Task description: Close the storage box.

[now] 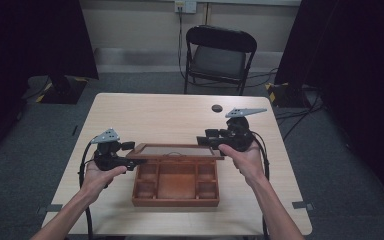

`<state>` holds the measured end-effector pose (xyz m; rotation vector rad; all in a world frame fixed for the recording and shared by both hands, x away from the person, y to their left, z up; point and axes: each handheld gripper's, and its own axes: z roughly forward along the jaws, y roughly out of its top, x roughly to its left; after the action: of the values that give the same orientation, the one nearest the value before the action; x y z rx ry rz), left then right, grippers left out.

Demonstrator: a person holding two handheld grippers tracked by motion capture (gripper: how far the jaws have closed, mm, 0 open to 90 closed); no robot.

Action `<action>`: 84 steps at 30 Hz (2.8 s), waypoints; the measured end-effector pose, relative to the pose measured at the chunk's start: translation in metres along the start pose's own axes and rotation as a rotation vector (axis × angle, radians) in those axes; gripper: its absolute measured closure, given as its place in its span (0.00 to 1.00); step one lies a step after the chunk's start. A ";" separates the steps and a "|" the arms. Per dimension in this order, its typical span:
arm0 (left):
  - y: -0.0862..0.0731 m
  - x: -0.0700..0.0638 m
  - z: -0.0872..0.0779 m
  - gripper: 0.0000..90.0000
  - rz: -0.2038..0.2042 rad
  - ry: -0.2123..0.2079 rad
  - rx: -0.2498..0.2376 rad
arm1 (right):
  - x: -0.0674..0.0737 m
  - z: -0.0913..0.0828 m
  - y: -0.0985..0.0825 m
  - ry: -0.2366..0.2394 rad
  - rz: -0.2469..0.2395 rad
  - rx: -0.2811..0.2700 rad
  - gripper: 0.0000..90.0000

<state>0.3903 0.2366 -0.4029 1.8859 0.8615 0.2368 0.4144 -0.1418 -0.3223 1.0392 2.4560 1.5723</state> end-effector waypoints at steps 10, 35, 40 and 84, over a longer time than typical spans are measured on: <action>-0.008 0.000 0.001 0.18 0.007 -0.003 0.020 | 0.030 0.023 0.009 0.113 -0.094 0.085 0.59; -0.019 -0.004 0.008 0.17 0.010 0.001 0.066 | 0.041 0.060 -0.003 0.256 -0.147 0.257 0.86; -0.022 -0.004 0.010 0.18 0.002 -0.007 0.075 | 0.039 0.063 -0.006 0.291 -0.128 0.270 0.89; -0.032 0.031 0.007 0.19 -0.060 0.075 0.140 | 0.035 0.057 -0.033 0.238 -0.150 0.285 0.90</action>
<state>0.4016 0.2602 -0.4402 1.9881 1.0060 0.2161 0.3918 -0.0863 -0.3662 0.7061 2.9067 1.4030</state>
